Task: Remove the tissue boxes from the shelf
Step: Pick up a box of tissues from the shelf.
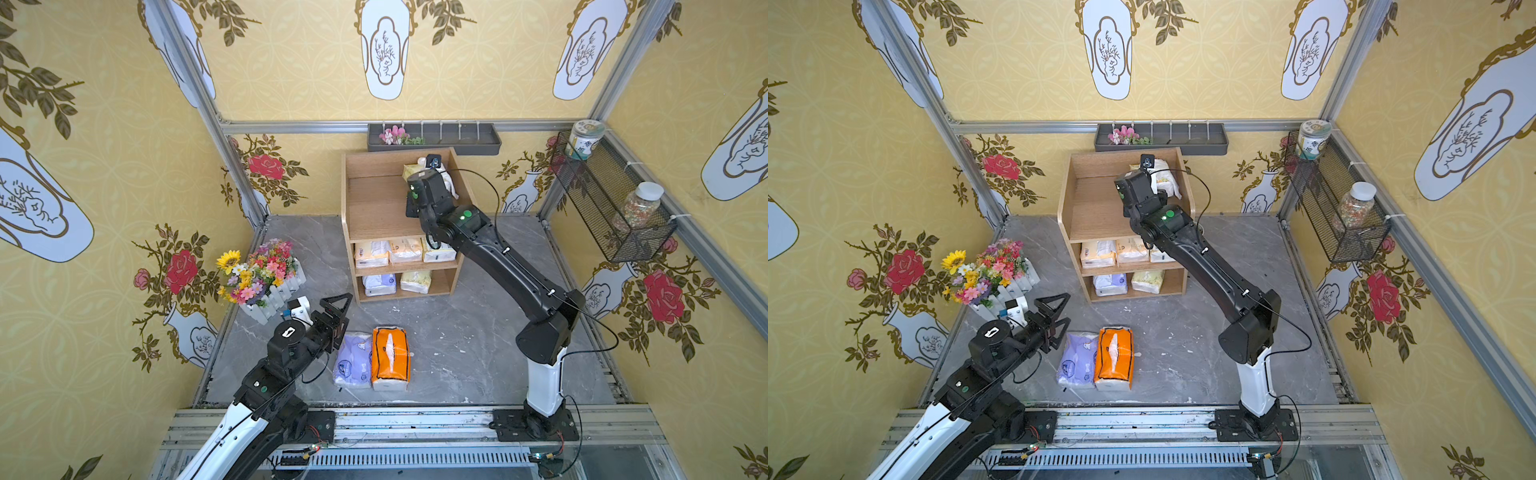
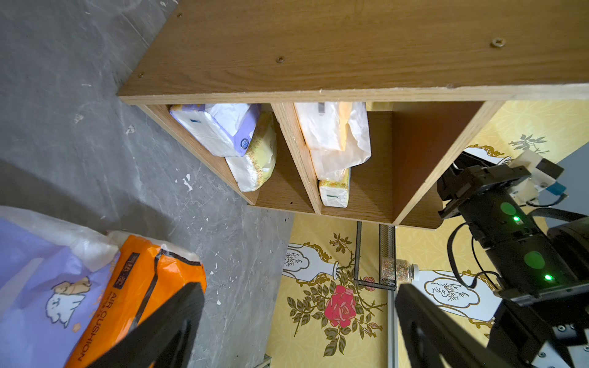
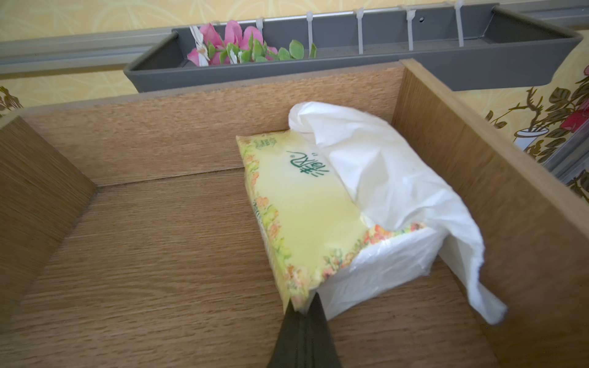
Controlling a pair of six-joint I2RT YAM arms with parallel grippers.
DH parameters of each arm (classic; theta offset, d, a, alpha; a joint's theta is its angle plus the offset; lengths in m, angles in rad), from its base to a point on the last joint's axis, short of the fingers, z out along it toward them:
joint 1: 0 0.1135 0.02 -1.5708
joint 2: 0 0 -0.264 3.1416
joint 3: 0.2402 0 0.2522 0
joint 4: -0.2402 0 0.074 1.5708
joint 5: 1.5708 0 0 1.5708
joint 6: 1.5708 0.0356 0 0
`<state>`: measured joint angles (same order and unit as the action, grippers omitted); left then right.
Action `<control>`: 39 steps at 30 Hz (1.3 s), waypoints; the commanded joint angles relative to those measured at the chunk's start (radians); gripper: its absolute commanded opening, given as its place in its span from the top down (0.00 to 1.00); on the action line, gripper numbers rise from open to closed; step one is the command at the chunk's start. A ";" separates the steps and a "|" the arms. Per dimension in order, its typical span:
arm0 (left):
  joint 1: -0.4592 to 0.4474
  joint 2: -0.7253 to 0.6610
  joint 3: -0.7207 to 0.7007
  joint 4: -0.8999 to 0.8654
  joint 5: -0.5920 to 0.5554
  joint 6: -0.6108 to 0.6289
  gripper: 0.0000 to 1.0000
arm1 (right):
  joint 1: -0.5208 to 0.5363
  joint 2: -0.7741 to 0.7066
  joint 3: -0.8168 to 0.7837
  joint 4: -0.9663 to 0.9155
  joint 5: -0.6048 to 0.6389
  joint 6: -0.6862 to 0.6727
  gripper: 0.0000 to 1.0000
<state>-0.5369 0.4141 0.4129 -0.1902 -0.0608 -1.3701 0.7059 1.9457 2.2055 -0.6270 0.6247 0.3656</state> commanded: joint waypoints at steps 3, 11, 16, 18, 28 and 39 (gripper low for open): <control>0.000 0.000 -0.001 -0.003 -0.009 0.001 0.00 | 0.017 -0.063 -0.015 0.010 -0.050 0.008 1.00; 0.000 0.009 -0.008 0.029 0.002 -0.007 0.00 | 0.086 -0.209 -0.171 -0.036 -0.064 0.053 1.00; 0.000 0.071 0.038 0.148 0.069 0.025 0.00 | 0.156 -0.277 -0.219 -0.070 -0.040 0.051 1.00; 0.000 0.108 0.087 0.161 0.091 0.037 0.00 | 0.178 -0.299 -0.236 -0.085 -0.037 0.057 1.00; -0.002 0.225 0.288 0.157 0.109 -0.071 0.00 | 0.247 -0.368 -0.280 -0.161 -0.026 0.111 1.00; -0.017 0.396 0.455 0.152 0.106 -0.172 0.00 | 0.318 -0.416 -0.333 -0.180 -0.022 0.119 1.00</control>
<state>-0.5510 0.7856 0.8455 -0.0528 0.0483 -1.5047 1.0142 1.5398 1.8839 -0.8154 0.5819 0.4744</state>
